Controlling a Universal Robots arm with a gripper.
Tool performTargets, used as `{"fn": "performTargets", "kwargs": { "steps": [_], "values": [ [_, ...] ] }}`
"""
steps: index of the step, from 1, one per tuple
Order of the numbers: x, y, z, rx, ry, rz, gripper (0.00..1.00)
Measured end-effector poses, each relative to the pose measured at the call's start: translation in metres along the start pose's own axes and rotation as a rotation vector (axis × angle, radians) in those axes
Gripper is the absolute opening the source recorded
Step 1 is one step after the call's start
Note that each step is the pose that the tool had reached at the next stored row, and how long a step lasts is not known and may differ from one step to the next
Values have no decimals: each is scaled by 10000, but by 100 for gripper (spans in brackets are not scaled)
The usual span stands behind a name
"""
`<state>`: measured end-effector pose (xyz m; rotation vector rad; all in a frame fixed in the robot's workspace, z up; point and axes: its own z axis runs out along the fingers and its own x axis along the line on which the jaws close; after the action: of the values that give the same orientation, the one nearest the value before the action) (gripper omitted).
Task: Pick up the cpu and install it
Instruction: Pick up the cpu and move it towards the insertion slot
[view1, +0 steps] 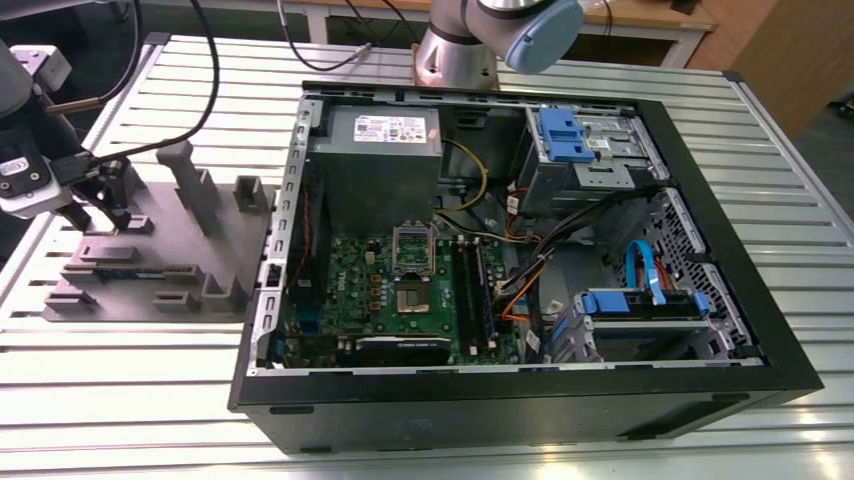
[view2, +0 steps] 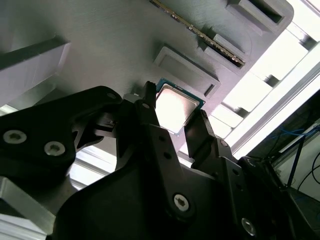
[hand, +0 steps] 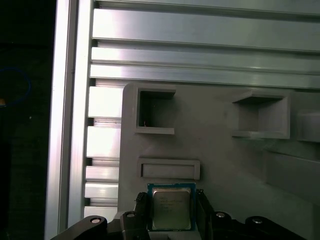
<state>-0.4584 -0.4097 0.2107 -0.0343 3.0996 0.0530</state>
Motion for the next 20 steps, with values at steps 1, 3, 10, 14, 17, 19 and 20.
{"fn": "performTargets", "kwargs": {
  "steps": [1,3,10,14,17,19,20],
  "values": [
    [0,0,-3,0,1,0,47],
    [0,0,-9,0,-1,-1,47],
    [-2,2,-47,0,-2,0,47],
    [-2,2,-55,1,0,0,47],
    [-3,2,-60,0,-1,0,47],
    [-3,2,-63,0,-1,0,47],
    [-3,2,-65,0,-1,0,47]
  ]
}}
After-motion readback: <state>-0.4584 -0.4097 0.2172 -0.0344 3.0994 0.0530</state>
